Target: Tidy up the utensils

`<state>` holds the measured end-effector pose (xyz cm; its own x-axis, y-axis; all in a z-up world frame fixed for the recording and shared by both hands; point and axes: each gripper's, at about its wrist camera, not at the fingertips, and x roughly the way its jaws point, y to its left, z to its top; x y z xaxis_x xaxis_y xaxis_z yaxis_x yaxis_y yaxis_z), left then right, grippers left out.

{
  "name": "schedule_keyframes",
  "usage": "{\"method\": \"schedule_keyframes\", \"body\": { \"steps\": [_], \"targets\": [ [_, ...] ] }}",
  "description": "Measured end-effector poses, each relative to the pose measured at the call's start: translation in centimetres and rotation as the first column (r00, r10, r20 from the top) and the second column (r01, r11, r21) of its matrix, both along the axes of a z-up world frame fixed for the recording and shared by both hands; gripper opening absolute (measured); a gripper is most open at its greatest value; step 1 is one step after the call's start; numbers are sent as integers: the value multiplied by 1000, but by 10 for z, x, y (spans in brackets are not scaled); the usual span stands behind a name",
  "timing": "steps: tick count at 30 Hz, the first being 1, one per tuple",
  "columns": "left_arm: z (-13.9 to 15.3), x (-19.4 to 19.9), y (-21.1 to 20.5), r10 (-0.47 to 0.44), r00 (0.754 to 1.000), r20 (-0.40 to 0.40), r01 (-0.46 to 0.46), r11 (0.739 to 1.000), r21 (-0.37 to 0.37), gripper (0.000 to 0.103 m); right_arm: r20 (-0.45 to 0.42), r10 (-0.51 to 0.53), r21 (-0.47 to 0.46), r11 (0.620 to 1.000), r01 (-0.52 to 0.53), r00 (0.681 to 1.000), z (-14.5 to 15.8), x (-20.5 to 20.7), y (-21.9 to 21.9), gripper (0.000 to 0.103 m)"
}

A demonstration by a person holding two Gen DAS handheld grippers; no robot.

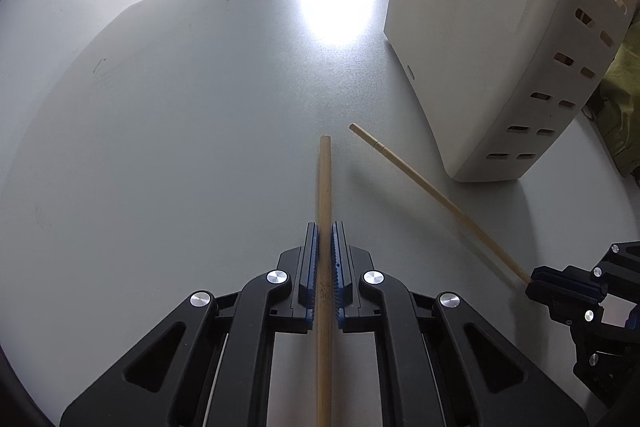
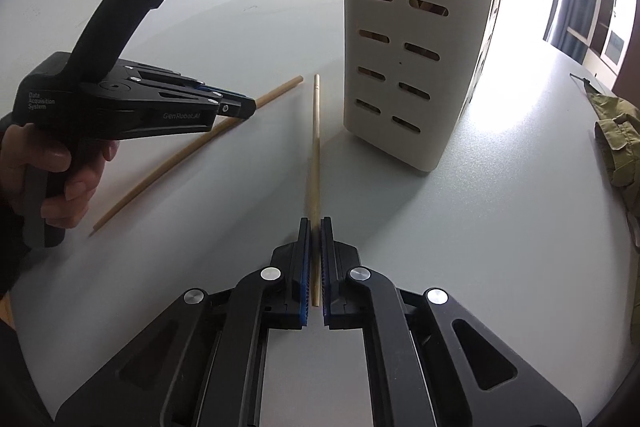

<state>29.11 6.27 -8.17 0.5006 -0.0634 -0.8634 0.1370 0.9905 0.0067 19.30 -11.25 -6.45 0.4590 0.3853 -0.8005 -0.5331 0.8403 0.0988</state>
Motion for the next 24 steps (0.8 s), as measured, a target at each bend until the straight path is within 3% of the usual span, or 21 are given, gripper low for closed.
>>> {"method": "schedule_keyframes", "body": {
  "steps": [6,14,18,24],
  "targets": [
    [11,-4,8,22,999,39,-20,999,-50,6,30,-8,66,998,6,1000,24,-4,-11,5],
    [69,-44,8,35,981,191,-12,992,-122,6,140,-6,120,993,-11,990,73,-33,-19,5],
    [109,-65,0,39,953,302,15,984,-176,6,212,-24,197,980,-19,977,109,-46,-29,5],
    [171,-76,-24,26,880,473,85,974,-211,6,331,-83,268,963,-10,940,156,-34,-51,5]
  ]
}}
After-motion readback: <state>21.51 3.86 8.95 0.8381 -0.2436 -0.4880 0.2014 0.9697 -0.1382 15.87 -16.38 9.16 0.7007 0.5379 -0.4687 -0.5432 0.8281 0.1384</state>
